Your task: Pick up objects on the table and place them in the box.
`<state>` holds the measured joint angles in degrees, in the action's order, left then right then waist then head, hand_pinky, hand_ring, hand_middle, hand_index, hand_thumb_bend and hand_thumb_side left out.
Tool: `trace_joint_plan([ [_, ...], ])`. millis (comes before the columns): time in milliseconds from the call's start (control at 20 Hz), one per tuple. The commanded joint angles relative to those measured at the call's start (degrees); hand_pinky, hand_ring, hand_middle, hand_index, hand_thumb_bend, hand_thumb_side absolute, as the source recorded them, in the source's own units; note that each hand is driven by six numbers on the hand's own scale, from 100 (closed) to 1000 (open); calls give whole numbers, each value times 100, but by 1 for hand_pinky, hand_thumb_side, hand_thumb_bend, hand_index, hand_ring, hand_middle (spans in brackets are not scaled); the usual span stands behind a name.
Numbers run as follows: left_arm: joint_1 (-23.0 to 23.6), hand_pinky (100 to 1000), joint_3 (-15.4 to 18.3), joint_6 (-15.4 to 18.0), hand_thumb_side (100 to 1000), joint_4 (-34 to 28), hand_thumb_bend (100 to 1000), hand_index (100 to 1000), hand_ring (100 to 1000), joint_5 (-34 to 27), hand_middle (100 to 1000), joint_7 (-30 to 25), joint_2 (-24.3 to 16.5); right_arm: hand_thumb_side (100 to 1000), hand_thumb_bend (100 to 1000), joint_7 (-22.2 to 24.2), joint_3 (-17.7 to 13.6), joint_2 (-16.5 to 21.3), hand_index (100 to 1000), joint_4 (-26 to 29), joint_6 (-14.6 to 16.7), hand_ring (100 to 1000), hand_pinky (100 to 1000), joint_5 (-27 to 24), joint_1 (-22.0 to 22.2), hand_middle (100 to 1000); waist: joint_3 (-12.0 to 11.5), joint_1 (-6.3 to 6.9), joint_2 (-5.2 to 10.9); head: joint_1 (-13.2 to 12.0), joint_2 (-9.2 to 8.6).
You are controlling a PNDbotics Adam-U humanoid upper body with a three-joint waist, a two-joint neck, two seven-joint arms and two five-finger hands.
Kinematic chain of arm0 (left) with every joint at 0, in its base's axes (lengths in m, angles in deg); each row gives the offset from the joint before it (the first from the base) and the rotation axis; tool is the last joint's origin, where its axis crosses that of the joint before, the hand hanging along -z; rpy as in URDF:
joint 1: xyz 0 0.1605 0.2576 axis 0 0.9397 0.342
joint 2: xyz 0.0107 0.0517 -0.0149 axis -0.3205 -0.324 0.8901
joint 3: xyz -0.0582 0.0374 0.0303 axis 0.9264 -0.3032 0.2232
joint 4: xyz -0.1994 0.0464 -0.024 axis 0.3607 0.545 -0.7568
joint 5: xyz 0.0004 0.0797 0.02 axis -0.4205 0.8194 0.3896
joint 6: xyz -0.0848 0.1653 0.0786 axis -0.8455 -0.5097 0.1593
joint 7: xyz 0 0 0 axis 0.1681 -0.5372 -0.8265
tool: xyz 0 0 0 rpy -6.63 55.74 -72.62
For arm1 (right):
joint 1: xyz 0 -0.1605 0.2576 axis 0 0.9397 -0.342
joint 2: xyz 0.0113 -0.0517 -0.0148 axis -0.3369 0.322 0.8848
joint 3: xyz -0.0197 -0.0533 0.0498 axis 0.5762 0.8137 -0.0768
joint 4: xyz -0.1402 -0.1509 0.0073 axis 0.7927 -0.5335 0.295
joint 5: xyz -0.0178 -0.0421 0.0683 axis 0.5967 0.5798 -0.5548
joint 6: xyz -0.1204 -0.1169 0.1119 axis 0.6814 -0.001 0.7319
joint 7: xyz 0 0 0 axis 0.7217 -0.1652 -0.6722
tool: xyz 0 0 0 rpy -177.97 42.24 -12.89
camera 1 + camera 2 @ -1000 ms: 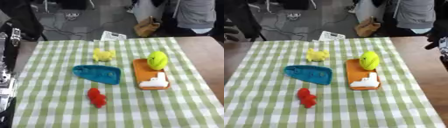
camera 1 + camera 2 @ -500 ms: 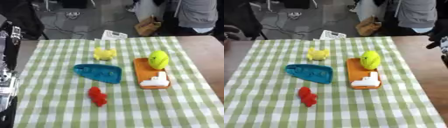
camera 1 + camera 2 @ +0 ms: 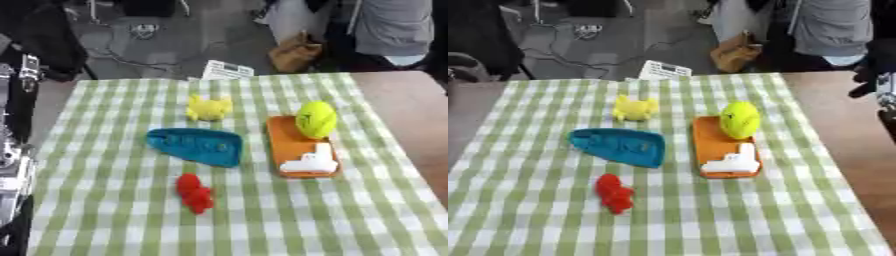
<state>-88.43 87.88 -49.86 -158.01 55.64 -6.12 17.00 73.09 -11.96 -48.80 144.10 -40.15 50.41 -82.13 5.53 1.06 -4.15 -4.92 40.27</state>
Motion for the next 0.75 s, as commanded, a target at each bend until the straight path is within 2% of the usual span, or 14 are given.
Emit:
trace_joint_plan([
  [50,-73,524,-26,12,906,-129,151,865,622,-30,661,-60,-75,682,100,7,-36,137,742,137,5,582,512,35,-51,734,-2,35,51,15,-69],
  [750,-48,522,-33,7,903,-171,149,865,605,6,649,-84,-57,682,100,11,-47,136,742,137,12,584,512,33,-48,734,8,31,55,57,-99],
])
